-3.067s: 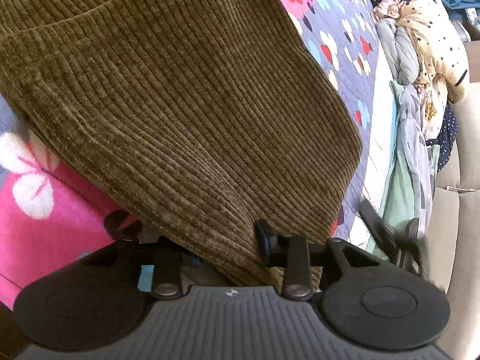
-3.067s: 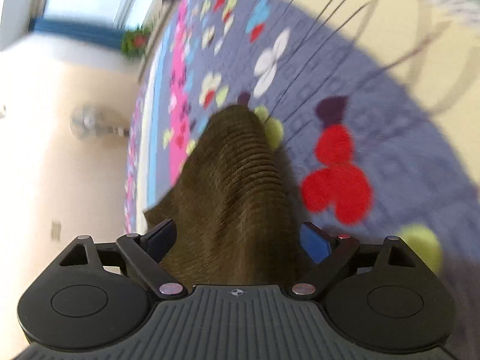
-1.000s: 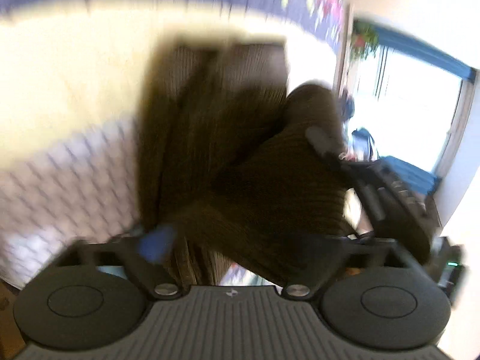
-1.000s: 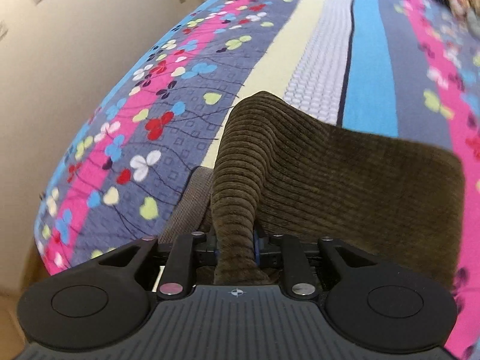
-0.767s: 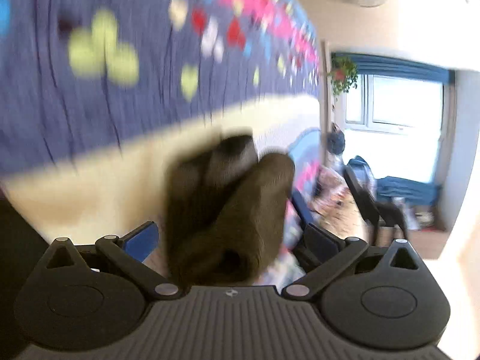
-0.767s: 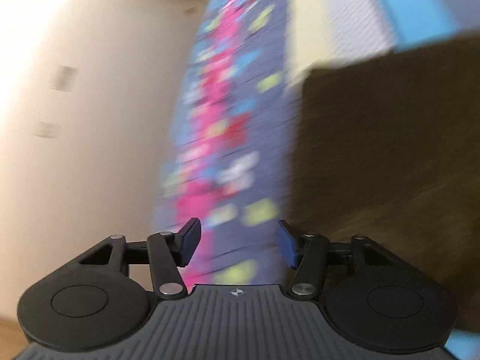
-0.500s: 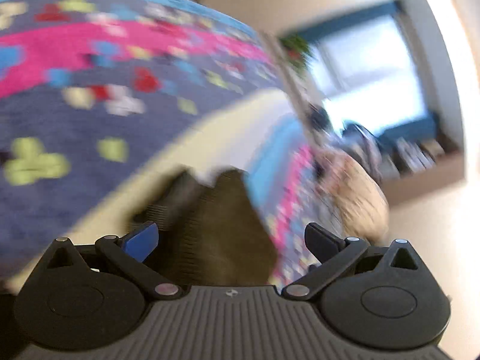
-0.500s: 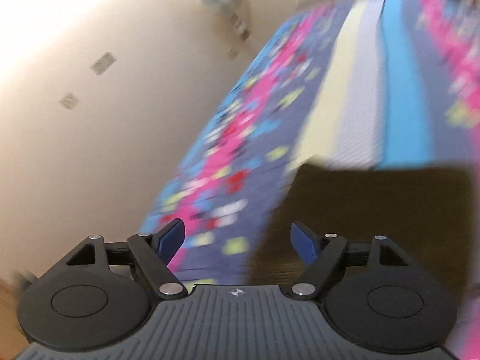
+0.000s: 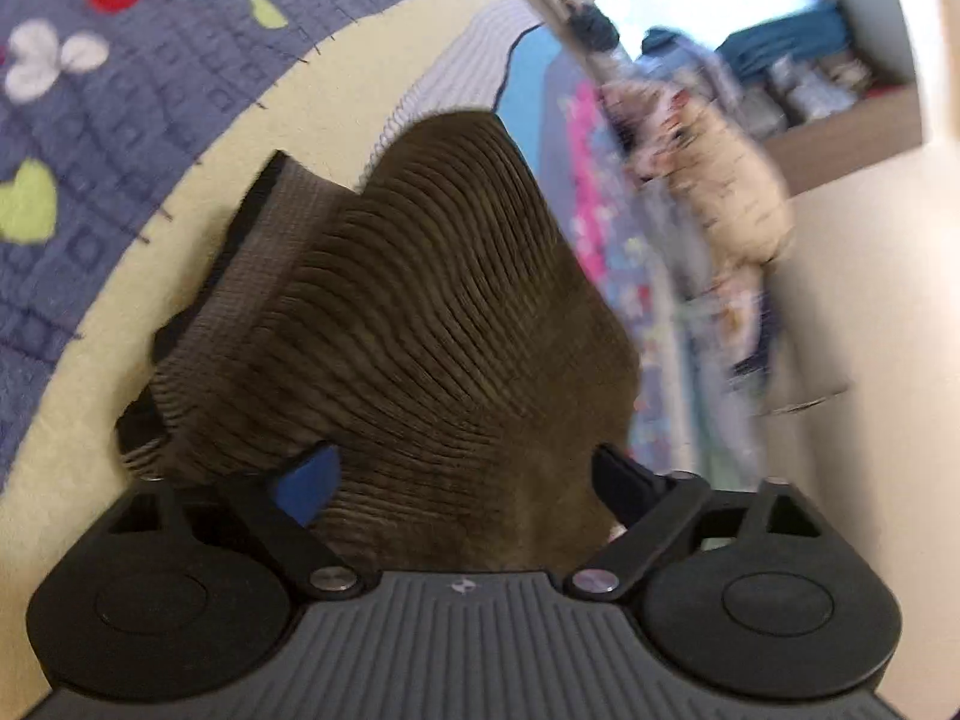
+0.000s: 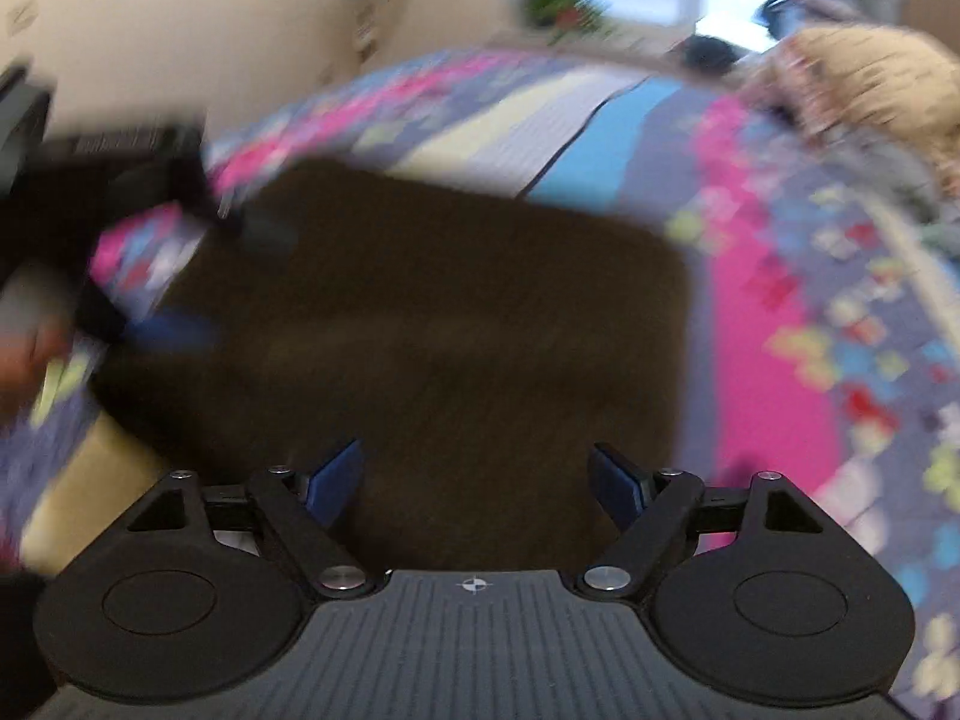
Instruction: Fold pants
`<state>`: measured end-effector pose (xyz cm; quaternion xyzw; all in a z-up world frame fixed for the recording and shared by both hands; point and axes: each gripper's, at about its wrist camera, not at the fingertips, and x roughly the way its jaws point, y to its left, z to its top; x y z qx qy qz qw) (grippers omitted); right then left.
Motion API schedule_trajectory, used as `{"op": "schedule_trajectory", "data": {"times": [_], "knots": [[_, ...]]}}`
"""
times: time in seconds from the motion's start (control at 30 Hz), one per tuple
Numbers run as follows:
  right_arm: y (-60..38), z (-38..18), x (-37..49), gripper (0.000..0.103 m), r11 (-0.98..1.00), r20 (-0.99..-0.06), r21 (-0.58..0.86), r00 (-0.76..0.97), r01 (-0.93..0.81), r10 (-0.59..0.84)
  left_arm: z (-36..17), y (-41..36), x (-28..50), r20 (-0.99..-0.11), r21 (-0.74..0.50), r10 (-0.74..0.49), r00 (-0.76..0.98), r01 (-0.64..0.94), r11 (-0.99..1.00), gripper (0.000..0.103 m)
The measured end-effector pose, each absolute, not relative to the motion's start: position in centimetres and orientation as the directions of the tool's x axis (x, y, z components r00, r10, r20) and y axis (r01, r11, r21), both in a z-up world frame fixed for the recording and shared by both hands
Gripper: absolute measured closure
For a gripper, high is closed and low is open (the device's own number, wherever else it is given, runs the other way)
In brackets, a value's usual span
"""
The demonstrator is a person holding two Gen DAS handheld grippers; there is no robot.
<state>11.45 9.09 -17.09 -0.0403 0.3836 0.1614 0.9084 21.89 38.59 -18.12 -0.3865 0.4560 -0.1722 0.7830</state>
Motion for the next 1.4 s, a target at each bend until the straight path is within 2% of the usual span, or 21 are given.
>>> {"op": "schedule_trajectory", "data": {"times": [0.07,0.2,0.23,0.3,0.37,0.43,0.5,0.6,0.73,0.77,0.83,0.9,1.0,1.13,1.2,1.3,1.4], "knots": [[9.7,-19.4,9.8,0.015,0.926,-0.694,-0.015,0.671,-0.377,0.262,-18.6,40.2,21.6,-0.552,-0.793,-0.649,0.523,-0.088,0.603,0.02],[11.7,-23.3,6.4,0.012,0.777,-0.628,-0.35,0.747,-0.523,0.22,-18.2,40.8,21.6,-0.536,-0.807,-0.661,0.525,-0.09,0.583,0.02],[11.3,-23.3,6.1,0.012,0.768,-0.617,-0.359,0.752,-0.53,0.231,-17.9,40.7,21.4,-0.545,-0.799,-0.651,0.529,-0.09,0.595,0.019],[10.6,-21.9,6.5,0.012,0.804,-0.636,-0.277,0.728,-0.526,0.257,-17.0,39.8,21.3,-0.579,-0.76,-0.613,0.538,-0.083,0.645,0.011],[9.3,-19.2,7.3,0.012,0.855,-0.64,-0.118,0.697,-0.505,0.324,-15.2,38.5,20.6,-0.608,-0.706,-0.571,0.551,-0.046,0.707,0.001],[8.0,-16.4,8.0,0.012,0.889,-0.609,0.031,0.696,-0.458,0.38,-13.5,37.4,19.2,-0.616,-0.648,-0.54,0.573,0.022,0.762,0.0],[6.9,-14.0,9.3,0.011,0.919,-0.542,0.138,0.749,-0.368,0.381,-13.2,36.2,18.6,-0.653,-0.583,-0.507,0.562,0.054,0.811,0.0],[7.5,-13.4,12.0,0.012,0.957,-0.524,0.117,0.802,-0.264,0.286,-14.6,35.3,18.1,-0.709,-0.508,-0.448,0.545,0.047,0.86,0.0],[9.6,-18.5,12.8,0.014,0.957,-0.676,0.06,0.694,-0.284,0.248,-15.0,34.7,16.6,-0.707,-0.43,-0.412,0.575,0.113,0.896,0.0],[9.9,-19.9,11.1,0.014,0.955,-0.656,0.034,0.714,-0.295,0.244,-15.3,34.6,16.2,-0.713,-0.406,-0.399,0.576,0.124,0.905,0.0],[10.1,-21.1,8.2,0.014,0.943,-0.559,-0.052,0.792,-0.33,0.246,-15.6,34.1,15.7,-0.729,-0.349,-0.362,0.581,0.14,0.927,0.0],[9.6,-21.2,7.9,0.013,0.939,-0.538,-0.044,0.8,-0.341,0.265,-14.9,33.7,15.4,-0.735,-0.322,-0.338,0.587,0.136,0.937,0.0],[9.4,-21.0,8.6,0.01,0.924,-0.543,-0.074,0.792,-0.376,0.279,-11.7,33.5,16.2,-0.673,-0.374,-0.372,0.639,0.139,0.917,0.0],[8.4,-20.0,10.2,0.009,0.923,-0.568,-0.051,0.772,-0.38,0.286,-8.1,31.2,21.0,-0.595,-0.333,-0.35,0.724,0.174,0.927,0.0],[8.3,-18.5,10.5,0.007,0.929,-0.549,-0.027,0.782,-0.368,0.294,-8.7,29.9,24.8,-0.627,-0.318,-0.342,0.7,0.171,0.933,0.0],[8.3,-17.2,11.1,0.005,0.921,-0.509,0.029,0.787,-0.389,0.348,-11.6,29.5,30.8,-0.712,-0.324,-0.302,0.634,0.084,0.942,0.0],[9.6,-19.4,12.2,0.005,0.872,-0.598,0.008,0.697,-0.489,0.396,-14.8,30.5,34.3,-0.753,-0.346,-0.278,0.596,0.001,0.938,0.0]]}}
